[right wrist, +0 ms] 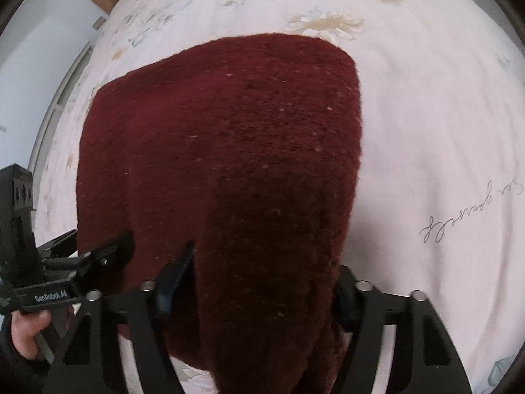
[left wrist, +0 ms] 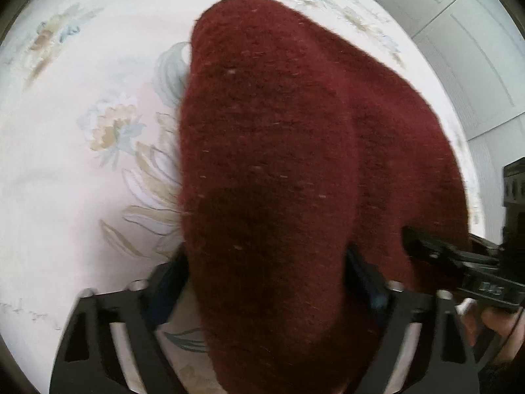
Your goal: Fold small clothes
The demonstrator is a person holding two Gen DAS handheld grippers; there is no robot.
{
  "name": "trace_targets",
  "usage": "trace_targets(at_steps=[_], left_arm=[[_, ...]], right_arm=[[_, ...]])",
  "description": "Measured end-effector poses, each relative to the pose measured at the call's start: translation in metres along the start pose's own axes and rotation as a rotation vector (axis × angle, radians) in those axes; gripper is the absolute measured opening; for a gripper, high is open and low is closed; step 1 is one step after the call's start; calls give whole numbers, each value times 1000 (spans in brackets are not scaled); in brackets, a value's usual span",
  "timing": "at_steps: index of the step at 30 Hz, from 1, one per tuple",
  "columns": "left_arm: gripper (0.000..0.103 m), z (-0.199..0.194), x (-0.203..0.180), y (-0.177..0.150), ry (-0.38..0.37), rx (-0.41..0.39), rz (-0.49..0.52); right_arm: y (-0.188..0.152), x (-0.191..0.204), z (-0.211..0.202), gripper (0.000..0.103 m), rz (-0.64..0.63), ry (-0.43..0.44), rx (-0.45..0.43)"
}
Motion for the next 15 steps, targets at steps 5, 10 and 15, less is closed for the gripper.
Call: trace_targets(at_steps=[5, 10, 15], left_arm=[[51, -8, -11, 2, 9, -13, 63], [44, -36, -6, 6, -64, -35, 60], [43, -84, 22, 5, -98, -97, 80]], right_arm=[[1, 8, -11, 41, -2, -22, -20], [5, 27, -39, 35, -29, -23, -80], [5, 65, -55, 35, -92, -7, -107]])
Point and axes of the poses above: each gripper's, at about its wrist camera, not at the fingertips, and z roughly the way its jaws point, x to its left, y to its top, the point moved 10 cm from there along z, roughly the way its jaws point, and after that the axes turned 1 degree about -z, right-handed, at the moved point
